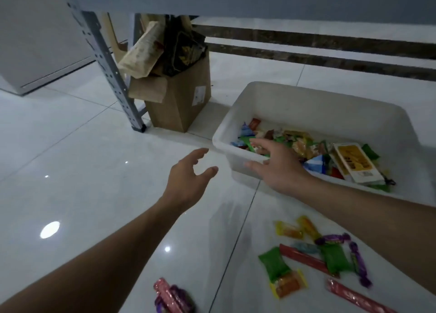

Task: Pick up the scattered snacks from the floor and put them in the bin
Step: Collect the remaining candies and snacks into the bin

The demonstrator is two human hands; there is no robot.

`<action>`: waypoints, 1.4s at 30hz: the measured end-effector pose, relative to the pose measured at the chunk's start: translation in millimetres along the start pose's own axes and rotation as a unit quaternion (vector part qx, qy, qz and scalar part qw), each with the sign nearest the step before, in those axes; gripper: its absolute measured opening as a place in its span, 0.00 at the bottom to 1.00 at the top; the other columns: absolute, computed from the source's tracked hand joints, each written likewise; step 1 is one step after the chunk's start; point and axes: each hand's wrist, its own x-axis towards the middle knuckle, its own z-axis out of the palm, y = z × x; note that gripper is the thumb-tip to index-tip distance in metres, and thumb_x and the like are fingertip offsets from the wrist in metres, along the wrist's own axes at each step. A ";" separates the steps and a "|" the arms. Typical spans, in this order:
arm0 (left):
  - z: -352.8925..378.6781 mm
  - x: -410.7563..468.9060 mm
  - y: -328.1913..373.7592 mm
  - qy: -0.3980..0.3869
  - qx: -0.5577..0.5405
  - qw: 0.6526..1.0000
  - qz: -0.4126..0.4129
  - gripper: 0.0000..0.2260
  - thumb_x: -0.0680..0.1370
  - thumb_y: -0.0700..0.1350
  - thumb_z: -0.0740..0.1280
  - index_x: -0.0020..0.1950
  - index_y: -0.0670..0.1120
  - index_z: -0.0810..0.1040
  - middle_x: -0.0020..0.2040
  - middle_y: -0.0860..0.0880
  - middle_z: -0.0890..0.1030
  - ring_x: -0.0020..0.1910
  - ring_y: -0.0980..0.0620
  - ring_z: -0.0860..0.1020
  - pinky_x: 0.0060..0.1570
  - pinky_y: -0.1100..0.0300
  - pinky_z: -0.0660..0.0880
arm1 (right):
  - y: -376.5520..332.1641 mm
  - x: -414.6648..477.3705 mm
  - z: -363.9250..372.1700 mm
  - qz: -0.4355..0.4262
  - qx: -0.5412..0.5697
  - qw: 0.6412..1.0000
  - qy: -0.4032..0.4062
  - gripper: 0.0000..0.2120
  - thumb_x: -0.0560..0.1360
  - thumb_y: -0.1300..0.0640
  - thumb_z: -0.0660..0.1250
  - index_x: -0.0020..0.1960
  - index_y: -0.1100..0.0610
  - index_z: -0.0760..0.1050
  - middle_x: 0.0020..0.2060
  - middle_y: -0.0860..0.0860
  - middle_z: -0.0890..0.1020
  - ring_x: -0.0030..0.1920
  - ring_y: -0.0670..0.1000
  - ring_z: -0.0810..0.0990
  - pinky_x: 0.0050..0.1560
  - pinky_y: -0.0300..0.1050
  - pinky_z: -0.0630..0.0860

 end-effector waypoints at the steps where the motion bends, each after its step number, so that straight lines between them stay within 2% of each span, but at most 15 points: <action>1: -9.2 -11.2 -11.5 -0.003 0.014 1.000 -0.003 0.23 0.76 0.53 0.69 0.70 0.55 0.70 0.68 0.54 0.73 0.65 0.53 0.72 0.64 0.53 0.71 | -5.7 -6.3 10.3 -0.002 0.005 1.000 -0.022 0.29 0.73 0.51 0.72 0.71 0.48 0.68 0.64 0.50 0.73 0.62 0.49 0.74 0.62 0.47 0.73; 7: -43.9 -74.9 -77.1 0.005 0.062 0.996 -0.068 0.24 0.76 0.51 0.69 0.71 0.53 0.70 0.69 0.52 0.73 0.66 0.52 0.71 0.65 0.51 0.70 | -23.3 -43.3 82.0 -0.041 -0.017 0.989 -0.144 0.29 0.72 0.49 0.72 0.71 0.48 0.68 0.66 0.49 0.73 0.63 0.47 0.73 0.65 0.48 0.72; 11: -50.0 -112.9 -111.3 0.012 0.077 0.990 -0.115 0.24 0.76 0.52 0.68 0.71 0.53 0.68 0.70 0.52 0.72 0.67 0.52 0.70 0.66 0.53 0.69 | -25.3 -71.0 126.1 -0.070 -0.056 0.967 -0.239 0.31 0.73 0.48 0.71 0.73 0.49 0.65 0.69 0.49 0.69 0.63 0.47 0.72 0.63 0.40 0.69; 16: -49.5 -152.3 -140.9 0.017 0.092 0.985 -0.146 0.24 0.76 0.51 0.68 0.72 0.53 0.68 0.70 0.52 0.72 0.68 0.52 0.69 0.66 0.56 0.66 | -20.2 -109.4 172.0 -0.119 -0.150 0.904 -0.382 0.37 0.72 0.46 0.71 0.76 0.50 0.60 0.71 0.49 0.65 0.68 0.50 0.68 0.67 0.45 0.68; 19: -44.7 -171.6 -154.3 0.015 0.093 0.982 -0.166 0.24 0.76 0.52 0.68 0.72 0.54 0.68 0.70 0.52 0.71 0.67 0.52 0.69 0.65 0.57 0.65 | -19.7 -125.5 194.4 -0.136 -0.188 0.875 -0.426 0.35 0.70 0.47 0.73 0.72 0.49 0.62 0.61 0.49 0.68 0.61 0.53 0.72 0.60 0.47 0.73; 21: -42.2 -181.1 -162.1 0.007 0.095 0.980 -0.173 0.25 0.76 0.53 0.68 0.72 0.54 0.67 0.70 0.52 0.71 0.67 0.52 0.69 0.64 0.58 0.65 | -17.9 -132.9 206.5 -0.143 -0.205 0.867 -0.432 0.30 0.69 0.48 0.73 0.67 0.47 0.66 0.54 0.49 0.69 0.54 0.53 0.74 0.55 0.48 0.75; 24: -40.8 -190.0 -169.9 -0.008 0.113 0.979 -0.168 0.25 0.76 0.52 0.68 0.72 0.54 0.67 0.71 0.52 0.70 0.69 0.52 0.67 0.65 0.58 0.64 | -13.9 -139.8 218.8 -0.147 -0.219 0.870 -0.416 0.26 0.71 0.49 0.72 0.65 0.49 0.67 0.51 0.50 0.68 0.49 0.53 0.75 0.50 0.47 0.76; 28: -41.8 -195.6 -176.1 -0.025 0.138 0.978 -0.156 0.26 0.76 0.52 0.68 0.73 0.53 0.66 0.72 0.53 0.69 0.70 0.52 0.66 0.67 0.57 0.64 | -12.8 -137.2 224.3 -0.144 -0.214 0.875 -0.410 0.26 0.68 0.49 0.74 0.62 0.52 0.68 0.52 0.51 0.68 0.50 0.53 0.73 0.50 0.48 0.75; 33: -40.4 -196.1 -181.7 -0.035 0.152 0.975 -0.157 0.26 0.75 0.51 0.68 0.73 0.52 0.66 0.71 0.51 0.70 0.69 0.51 0.67 0.66 0.56 0.65 | -9.5 -122.9 224.7 -0.143 -0.201 0.883 -0.400 0.22 0.69 0.56 0.73 0.61 0.53 0.69 0.51 0.51 0.68 0.52 0.54 0.74 0.53 0.47 0.74; 39: -26.6 -196.9 -187.6 -0.058 0.164 0.973 -0.152 0.28 0.73 0.55 0.70 0.72 0.53 0.67 0.65 0.50 0.73 0.64 0.50 0.69 0.60 0.57 0.69 | -3.1 -105.9 225.2 -0.109 -0.194 0.911 -0.348 0.22 0.68 0.64 0.72 0.59 0.56 0.70 0.53 0.53 0.72 0.53 0.55 0.74 0.53 0.50 0.76; 42: -16.2 -195.9 -187.0 -0.054 0.156 0.972 -0.165 0.30 0.71 0.58 0.72 0.71 0.54 0.68 0.61 0.50 0.72 0.61 0.51 0.70 0.56 0.58 0.72 | 1.7 -100.2 220.5 -0.075 -0.188 0.929 -0.310 0.22 0.67 0.62 0.74 0.58 0.58 0.71 0.54 0.54 0.72 0.54 0.55 0.74 0.54 0.49 0.76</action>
